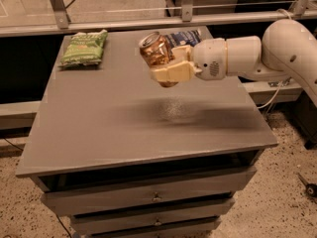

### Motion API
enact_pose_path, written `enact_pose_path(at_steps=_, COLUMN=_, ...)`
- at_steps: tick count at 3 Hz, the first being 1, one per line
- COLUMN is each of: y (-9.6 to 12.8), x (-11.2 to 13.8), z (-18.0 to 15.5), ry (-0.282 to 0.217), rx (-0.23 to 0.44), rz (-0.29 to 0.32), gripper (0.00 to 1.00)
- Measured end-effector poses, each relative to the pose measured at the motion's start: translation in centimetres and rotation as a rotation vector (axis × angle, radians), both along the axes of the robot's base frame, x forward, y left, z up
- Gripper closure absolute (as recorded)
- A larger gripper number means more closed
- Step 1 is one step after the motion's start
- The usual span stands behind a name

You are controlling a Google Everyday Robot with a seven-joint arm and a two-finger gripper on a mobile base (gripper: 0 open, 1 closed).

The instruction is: Place orange can upright

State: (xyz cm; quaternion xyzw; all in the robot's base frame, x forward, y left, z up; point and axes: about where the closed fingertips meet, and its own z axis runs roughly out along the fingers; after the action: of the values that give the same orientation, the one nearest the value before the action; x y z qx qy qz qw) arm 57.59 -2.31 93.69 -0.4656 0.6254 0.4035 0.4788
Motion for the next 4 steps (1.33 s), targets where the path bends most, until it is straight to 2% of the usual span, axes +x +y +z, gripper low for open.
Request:
enact_pose_path(at_steps=1, y=-1.6, x=-1.2, z=-0.7, ry=-0.126, rx=0.057, rz=0.087, gripper=1.00)
enact_pose_path(at_steps=2, y=-2.7, x=-2.3, z=-2.8, ry=-0.205, rx=0.078, rz=0.131, gripper=1.00)
enact_pose_path(at_steps=3, y=-2.0, x=-3.1, z=-4.4, ry=-0.216, rx=0.110, rz=0.164, gripper=1.00)
enact_pose_path(at_steps=4, y=-1.9, x=-3.2, z=-5.7, ry=-0.185, rx=0.107, rz=0.180, gripper=0.74)
